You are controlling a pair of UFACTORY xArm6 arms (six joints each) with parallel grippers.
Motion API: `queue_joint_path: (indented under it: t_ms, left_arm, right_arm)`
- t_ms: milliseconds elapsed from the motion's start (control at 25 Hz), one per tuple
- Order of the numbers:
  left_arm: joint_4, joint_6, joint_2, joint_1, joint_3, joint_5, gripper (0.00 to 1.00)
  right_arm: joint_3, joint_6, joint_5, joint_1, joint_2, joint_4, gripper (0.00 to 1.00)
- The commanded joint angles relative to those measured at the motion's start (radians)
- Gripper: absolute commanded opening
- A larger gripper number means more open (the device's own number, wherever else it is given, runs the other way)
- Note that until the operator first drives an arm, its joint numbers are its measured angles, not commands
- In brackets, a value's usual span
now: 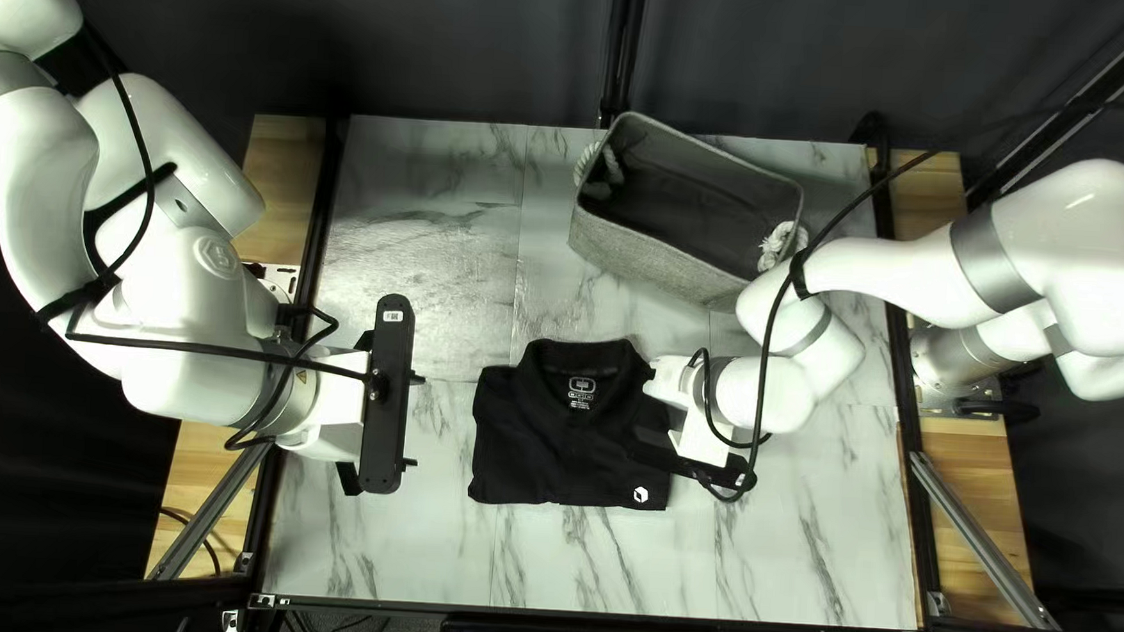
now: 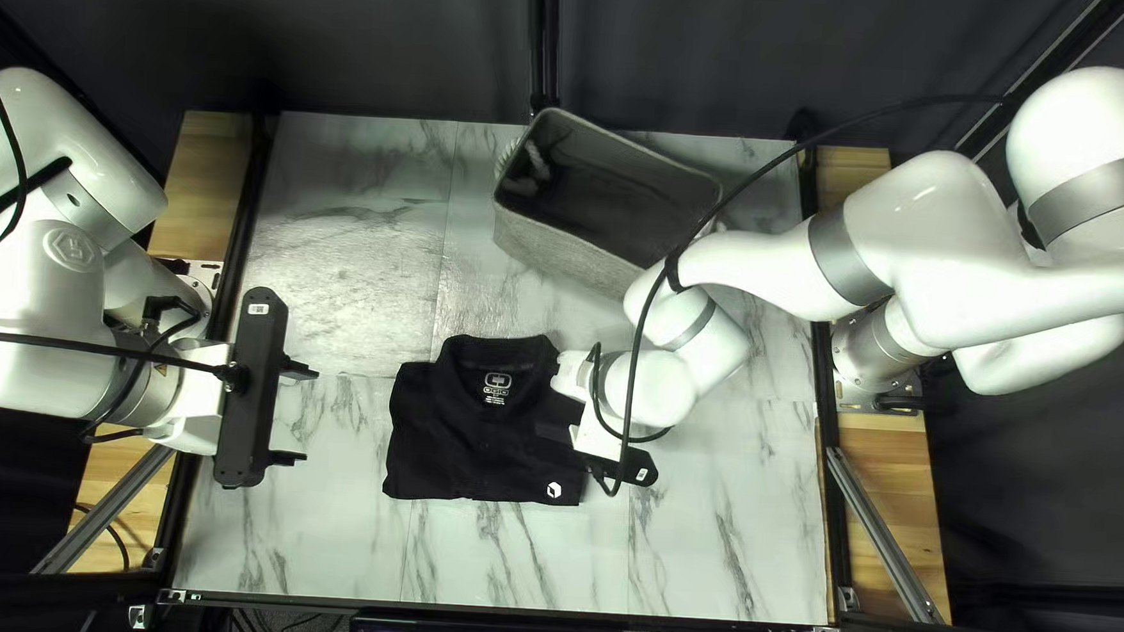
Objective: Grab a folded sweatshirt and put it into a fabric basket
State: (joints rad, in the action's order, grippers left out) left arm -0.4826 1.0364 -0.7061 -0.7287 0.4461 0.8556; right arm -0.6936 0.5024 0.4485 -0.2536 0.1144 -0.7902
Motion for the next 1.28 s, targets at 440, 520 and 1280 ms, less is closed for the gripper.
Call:
queue_joint_path:
  t_ms: [440,520,1280]
  left_arm:
    - [0.001,-0.024,0.121,0.016,0.084,-0.012,1.00]
    - [0.003,-0.062,0.196,0.046,0.106,-0.077,1.00]
    - [0.805,-1.714,-0.008,0.413,-0.247,-0.465,1.00]
  right_arm:
    - [0.028,0.052,-0.006,-0.027,-0.038,0.046,0.00]
    - [0.037,0.049,-0.004,-0.034,-0.046,0.050,0.00]
    - [0.064,0.057,-0.041,-0.046,-0.046,0.078,0.00]
